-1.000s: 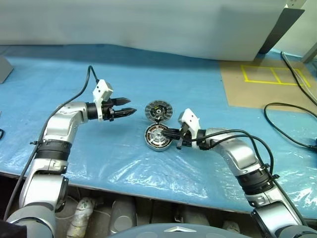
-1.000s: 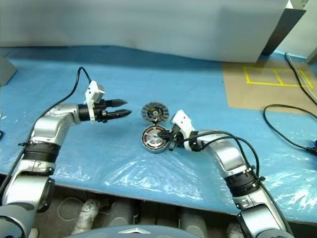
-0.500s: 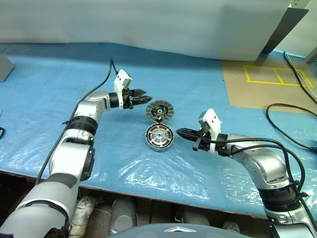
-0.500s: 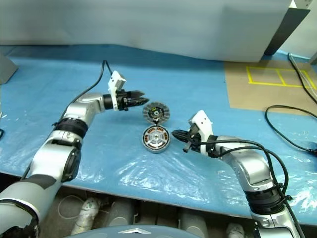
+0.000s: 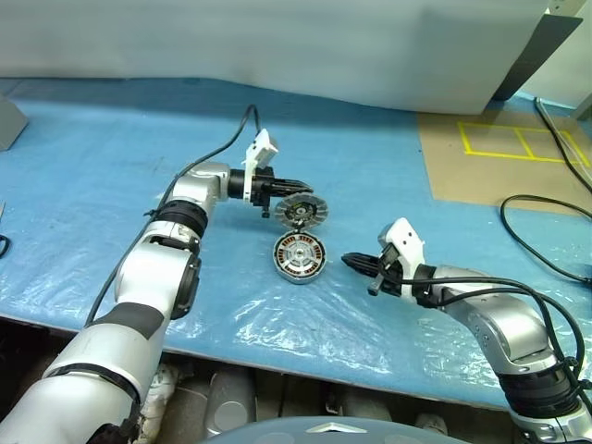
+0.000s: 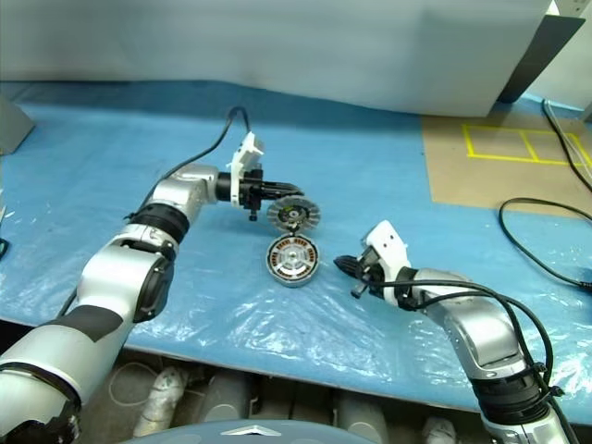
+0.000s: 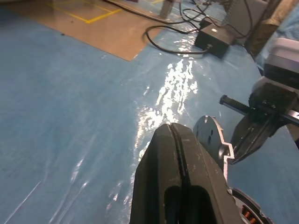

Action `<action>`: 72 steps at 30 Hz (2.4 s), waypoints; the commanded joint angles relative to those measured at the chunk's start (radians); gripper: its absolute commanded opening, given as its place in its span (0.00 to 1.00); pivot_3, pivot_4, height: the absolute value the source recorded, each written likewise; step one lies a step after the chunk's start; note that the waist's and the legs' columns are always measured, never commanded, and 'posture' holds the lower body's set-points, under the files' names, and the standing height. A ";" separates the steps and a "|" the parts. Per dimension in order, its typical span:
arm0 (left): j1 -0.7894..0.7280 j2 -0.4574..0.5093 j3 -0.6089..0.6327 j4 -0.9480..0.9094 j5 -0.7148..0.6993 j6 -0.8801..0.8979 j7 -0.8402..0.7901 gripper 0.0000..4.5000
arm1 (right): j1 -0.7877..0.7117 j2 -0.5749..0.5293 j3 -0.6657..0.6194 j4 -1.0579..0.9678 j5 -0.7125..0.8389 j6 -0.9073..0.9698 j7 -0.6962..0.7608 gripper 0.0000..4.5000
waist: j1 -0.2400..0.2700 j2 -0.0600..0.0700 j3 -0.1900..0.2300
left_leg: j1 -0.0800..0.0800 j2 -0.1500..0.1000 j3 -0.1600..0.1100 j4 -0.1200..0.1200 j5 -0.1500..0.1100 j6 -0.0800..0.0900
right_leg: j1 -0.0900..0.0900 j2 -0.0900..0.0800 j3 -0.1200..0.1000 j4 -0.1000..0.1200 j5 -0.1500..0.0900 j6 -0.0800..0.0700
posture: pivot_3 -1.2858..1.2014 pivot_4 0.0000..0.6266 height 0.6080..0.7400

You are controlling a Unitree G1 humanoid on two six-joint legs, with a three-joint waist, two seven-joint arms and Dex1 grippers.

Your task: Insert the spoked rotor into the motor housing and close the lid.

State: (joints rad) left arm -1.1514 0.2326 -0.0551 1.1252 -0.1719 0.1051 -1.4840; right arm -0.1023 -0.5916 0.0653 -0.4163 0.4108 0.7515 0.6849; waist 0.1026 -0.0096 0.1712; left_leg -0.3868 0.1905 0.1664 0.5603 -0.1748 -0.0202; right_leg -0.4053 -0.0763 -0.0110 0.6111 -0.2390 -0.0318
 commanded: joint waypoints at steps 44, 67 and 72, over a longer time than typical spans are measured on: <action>0.254 0.287 -0.036 -0.769 -0.271 0.301 -0.042 0.00 | 0.007 -0.078 -0.029 -0.086 0.021 -0.054 0.067 0.00 | -0.011 0.005 0.001 | 0.005 0.000 0.001 -0.004 0.000 0.000 | 0.002 0.002 0.001 -0.001 -0.001 -0.002 | 0.52 0.24 1.00; 0.636 0.463 0.032 -1.047 -0.228 0.345 0.174 0.00 | -0.309 0.080 0.185 0.198 -0.057 -0.160 0.167 1.00 | -0.010 0.006 0.001 | 0.003 0.004 0.002 0.001 0.000 0.000 | 0.001 0.001 0.001 0.003 -0.001 -0.002 | 0.52 0.24 1.00; 0.639 0.449 0.026 -1.068 -0.237 0.355 0.196 0.00 | -0.320 0.086 0.231 0.279 -0.112 -0.212 0.198 1.00 | -0.009 0.006 0.001 | 0.002 0.004 0.002 0.002 0.000 0.000 | 0.001 0.001 0.001 0.003 -0.001 -0.002 | 0.52 0.24 1.00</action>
State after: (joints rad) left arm -0.5094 0.6823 -0.0459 0.0978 -0.3863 0.4576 -1.2949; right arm -0.4140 -0.5031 0.2890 -0.1365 0.3156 0.5719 0.8692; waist 0.0935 -0.0038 0.1721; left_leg -0.3844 0.1944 0.1683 0.5623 -0.1748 -0.0204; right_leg -0.4046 -0.0752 -0.0102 0.6144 -0.2400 -0.0336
